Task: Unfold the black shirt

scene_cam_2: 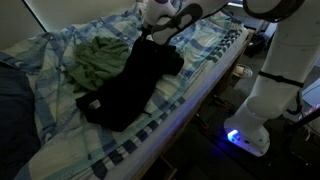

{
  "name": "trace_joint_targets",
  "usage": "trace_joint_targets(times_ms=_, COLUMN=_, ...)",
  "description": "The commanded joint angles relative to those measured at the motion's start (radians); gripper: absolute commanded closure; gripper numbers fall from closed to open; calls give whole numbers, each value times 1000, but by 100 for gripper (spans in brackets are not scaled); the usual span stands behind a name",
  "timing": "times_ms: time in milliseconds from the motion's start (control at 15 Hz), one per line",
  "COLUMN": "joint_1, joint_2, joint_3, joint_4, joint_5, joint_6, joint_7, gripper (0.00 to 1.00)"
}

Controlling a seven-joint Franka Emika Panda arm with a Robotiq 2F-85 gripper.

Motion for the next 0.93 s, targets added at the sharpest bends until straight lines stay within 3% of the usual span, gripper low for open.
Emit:
trace_joint_targets(times_ms=0, joint_1=22, joint_2=67, joint_3=-35, joint_4=104, joint_5=29, joint_6=-38, joint_7=-93, gripper=99)
trace_joint_targets(times_ms=400, joint_1=21, joint_2=116, joint_3=-55, joint_4=166, joint_5=42, joint_6=-49, joint_7=-112, gripper=99)
trace_joint_targets(times_ms=467, joint_1=19, joint_2=119, joint_3=-54, joint_4=170, joint_5=46, joint_6=-49, joint_7=-114, gripper=89)
trace_joint_targets(times_ms=533, joint_1=18, joint_2=116, joint_3=-55, joint_4=167, joint_5=49, joint_6=-51, joint_7=-111, gripper=68)
trace_joint_targets(times_ms=867, joint_1=26, joint_2=50, joint_3=-81, joint_4=122, joint_5=42, joint_6=-55, joint_7=-84, gripper=31)
